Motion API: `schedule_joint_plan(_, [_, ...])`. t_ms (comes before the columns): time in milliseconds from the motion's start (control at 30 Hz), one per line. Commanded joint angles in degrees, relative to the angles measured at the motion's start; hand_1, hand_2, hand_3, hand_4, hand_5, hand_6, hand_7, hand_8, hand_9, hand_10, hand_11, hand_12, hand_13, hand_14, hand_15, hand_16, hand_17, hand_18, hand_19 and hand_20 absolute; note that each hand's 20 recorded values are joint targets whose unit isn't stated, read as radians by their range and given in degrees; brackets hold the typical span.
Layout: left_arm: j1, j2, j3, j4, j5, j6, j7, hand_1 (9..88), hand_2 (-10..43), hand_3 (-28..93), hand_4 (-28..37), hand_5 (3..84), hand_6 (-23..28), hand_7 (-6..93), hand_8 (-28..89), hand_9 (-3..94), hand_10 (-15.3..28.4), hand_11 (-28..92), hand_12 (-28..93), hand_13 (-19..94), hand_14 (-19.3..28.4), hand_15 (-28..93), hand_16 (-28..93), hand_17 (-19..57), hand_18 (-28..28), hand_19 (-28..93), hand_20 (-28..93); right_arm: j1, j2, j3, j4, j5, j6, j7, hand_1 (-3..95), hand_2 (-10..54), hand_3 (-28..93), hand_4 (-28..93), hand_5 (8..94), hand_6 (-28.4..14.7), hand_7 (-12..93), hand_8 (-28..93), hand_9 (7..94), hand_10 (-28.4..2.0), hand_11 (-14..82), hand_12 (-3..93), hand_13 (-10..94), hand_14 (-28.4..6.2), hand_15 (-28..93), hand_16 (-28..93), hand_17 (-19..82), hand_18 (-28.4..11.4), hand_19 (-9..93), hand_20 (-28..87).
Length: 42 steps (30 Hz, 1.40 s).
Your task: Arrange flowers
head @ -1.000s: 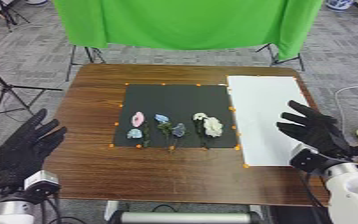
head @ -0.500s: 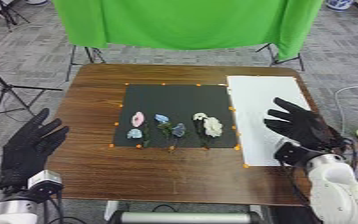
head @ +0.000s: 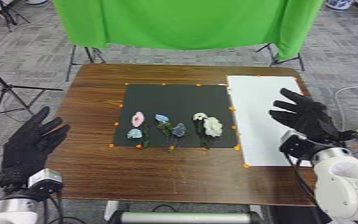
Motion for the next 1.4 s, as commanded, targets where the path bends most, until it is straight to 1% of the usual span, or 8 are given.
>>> schedule_joint_plan(33, [-0.2, 0.67, 0.4, 0.56, -0.49, -0.17, 0.46, 23.1, 4.8, 82, -20.9, 36.5, 8.1, 11.6, -9, 35.6, 19.2, 23, 10, 27, 26.3, 43, -7, -6.1, 28.3, 62, -15, 0.07, 0.86, -1.04, -0.12, 1.03, 0.57, -1.83, 17.1, 11.0, 93, -22, 47.0, 2.3, 20, -16, 50.5, -15.8, 12.8, 11.8, 40, -20.4, 31, 12, 5, -21.4, 52, 21])
schedule_joint_plan(267, [-0.79, 0.87, 0.72, 0.93, -0.58, -0.2, 0.46, 23.2, 4.8, 82, -20.9, 36.5, 8.1, 11.7, -9, 35.6, 19.1, 23, 10, 27, 26.4, 43, -7, -6.1, 28.4, 63, -15, 0.93, 1.4, -1.85, 0.1, 1.37, 0.71, -2.02, 17.1, 11.1, 93, -22, 47.3, 2.3, 20, -16, 50.8, -15.8, 12.8, 11.8, 40, -20.3, 32, 12, 6, -21.3, 52, 21])
schedule_joint_plan(300, [-0.71, 0.98, 0.8, 0.88, -1.27, -0.2, 0.69, 23.2, 4.8, 81, -20.9, 36.5, 8.1, 11.7, -9, 35.5, 19.1, 23, 10, 27, 26.4, 43, -7, -6.1, 28.4, 63, -15, 0.96, 1.11, -1.78, 0.06, 1.08, 0.61, -1.77, 17.1, 11.1, 93, -22, 47.3, 2.3, 20, -16, 50.8, -15.8, 12.9, 11.8, 40, -20.3, 32, 12, 6, -21.3, 52, 21])
schedule_joint_plan(367, [-0.76, 1.32, 1.13, 1.33, -6.21, -1.77, 2.99, 23.2, 4.8, 82, -20.8, 36.5, 8.1, 11.7, -9, 35.5, 19.1, 23, 10, 27, 26.3, 43, -7, -6.1, 28.4, 63, -15, 1.48, 1.42, -2.4, 0.3, 1.37, 0.73, -2.09, 17.1, 11.2, 93, -22, 47.3, 2.3, 20, -16, 50.9, -15.8, 12.9, 11.8, 40, -20.4, 32, 12, 5, -21.3, 52, 21])
schedule_joint_plan(433, [-0.87, 1.65, 1.33, 1.41, -7.38, -1.65, 4.04, 23.3, 4.9, 81, -20.9, 36.5, 8.1, 11.7, -9, 35.6, 19.2, 23, 10, 27, 26.4, 43, -7, -6.0, 28.4, 63, -15, 1.72, 1.9, -2.86, 0.45, 1.8, 0.73, -2.43, 17.1, 11.2, 93, -22, 47.3, 2.3, 20, -16, 50.9, -15.8, 12.9, 11.8, 40, -20.3, 32, 12, 5, -21.3, 52, 21])
schedule_joint_plan(500, [-0.58, 1.68, 0.98, 1.14, -6.02, -1.38, 3.57, 23.3, 4.9, 81, -20.9, 36.5, 8.2, 11.7, -9, 35.6, 19.3, 23, 10, 28, 26.4, 44, -7, -5.9, 28.4, 63, -15, 1.45, 1.25, -2.52, 0.38, 1.25, 0.49, -2.14, 17.1, 11.2, 93, -22, 47.2, 2.3, 20, -16, 50.9, -15.7, 12.9, 11.8, 40, -20.3, 32, 12, 6, -21.3, 52, 21])
schedule_joint_plan(567, [-0.86, 1.82, 1.1, 1.27, -6.81, -1.62, 4.03, 23.2, 4.9, 81, -20.8, 36.5, 8.2, 11.7, -9, 35.6, 19.3, 23, 10, 28, 26.4, 44, -7, -5.9, 28.4, 63, -15, 1.38, 1.44, -2.37, 0.4, 1.37, 0.41, -2.35, 17.1, 11.2, 93, -22, 47.3, 2.3, 19, -16, 50.9, -15.7, 12.8, 11.8, 40, -20.4, 32, 12, 5, -21.3, 52, 21])
schedule_joint_plan(1400, [-0.96, 1.8, 1.37, 1.06, -6.04, -1.42, 3.28, 23.3, 4.9, 81, -20.8, 36.7, 8.3, 11.7, -9, 35.8, 19.3, 23, 10, 28, 26.4, 44, -7, -5.8, 28.4, 63, -16, 0.62, 0.7, -1.53, 0.39, 1.21, -0.96, -2.31, 17.2, 11.4, 93, -22, 47.5, 2.4, 20, -16, 51.2, -15.8, 12.9, 11.7, 41, -20.3, 32, 11, 5, -21.2, 52, 21])
